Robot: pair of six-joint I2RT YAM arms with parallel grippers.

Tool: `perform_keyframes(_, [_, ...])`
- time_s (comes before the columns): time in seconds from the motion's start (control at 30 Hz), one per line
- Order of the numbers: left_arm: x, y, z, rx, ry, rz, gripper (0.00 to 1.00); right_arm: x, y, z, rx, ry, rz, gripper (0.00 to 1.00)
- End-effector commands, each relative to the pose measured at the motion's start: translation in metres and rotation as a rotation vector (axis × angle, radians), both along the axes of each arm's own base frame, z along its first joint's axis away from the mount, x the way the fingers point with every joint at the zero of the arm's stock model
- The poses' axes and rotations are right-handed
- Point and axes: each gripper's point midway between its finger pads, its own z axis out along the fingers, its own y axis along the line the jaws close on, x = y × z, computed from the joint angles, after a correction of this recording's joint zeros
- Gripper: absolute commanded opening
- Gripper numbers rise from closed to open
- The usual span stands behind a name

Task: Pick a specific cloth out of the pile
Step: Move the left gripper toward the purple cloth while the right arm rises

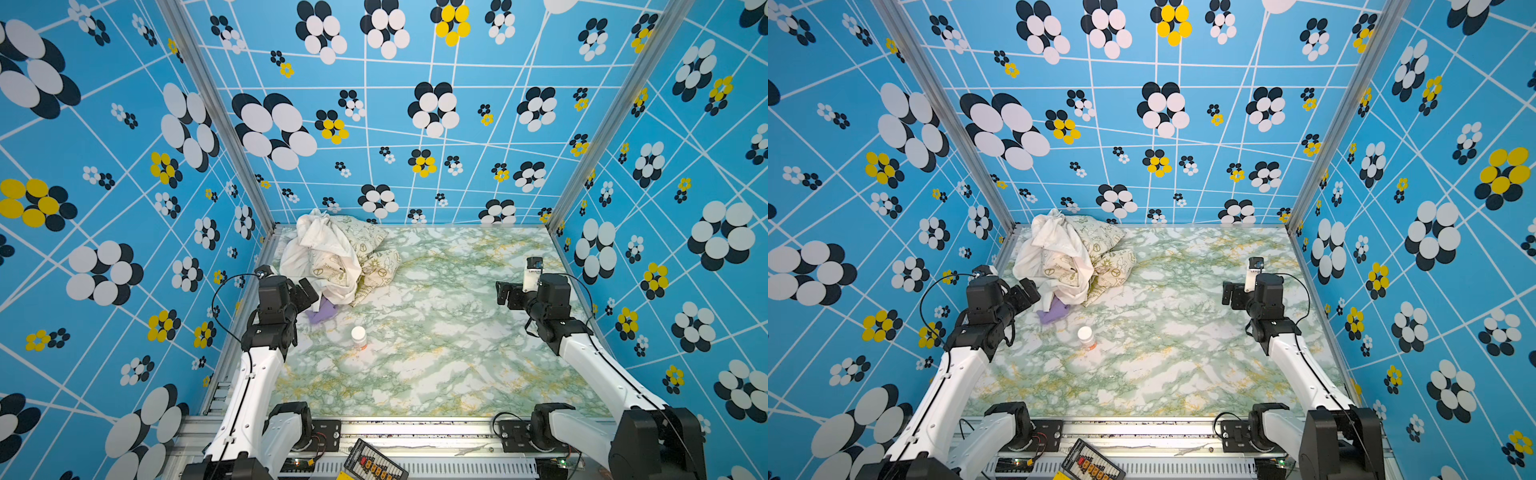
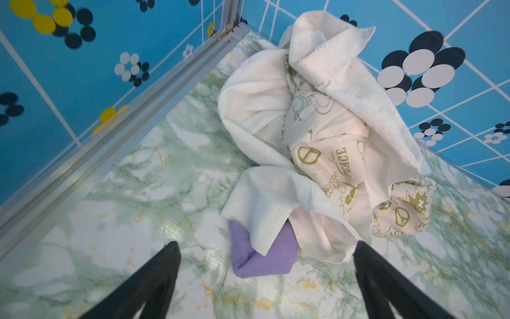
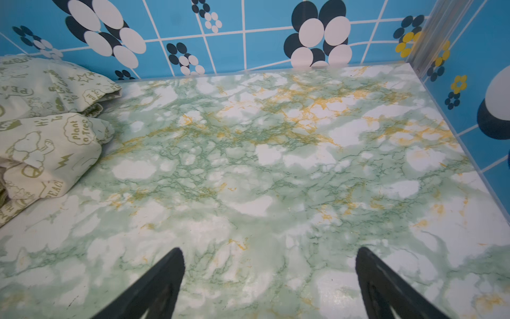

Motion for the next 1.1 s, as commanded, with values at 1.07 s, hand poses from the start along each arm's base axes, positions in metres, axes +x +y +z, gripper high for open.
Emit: perform_keyframes(1.07, [0.0, -0.006, -0.076, -0.747, 0.244, 0.234, 0.85, -0.025, 0.053, 0.016, 0.165, -0.051, 0.256, 0.99])
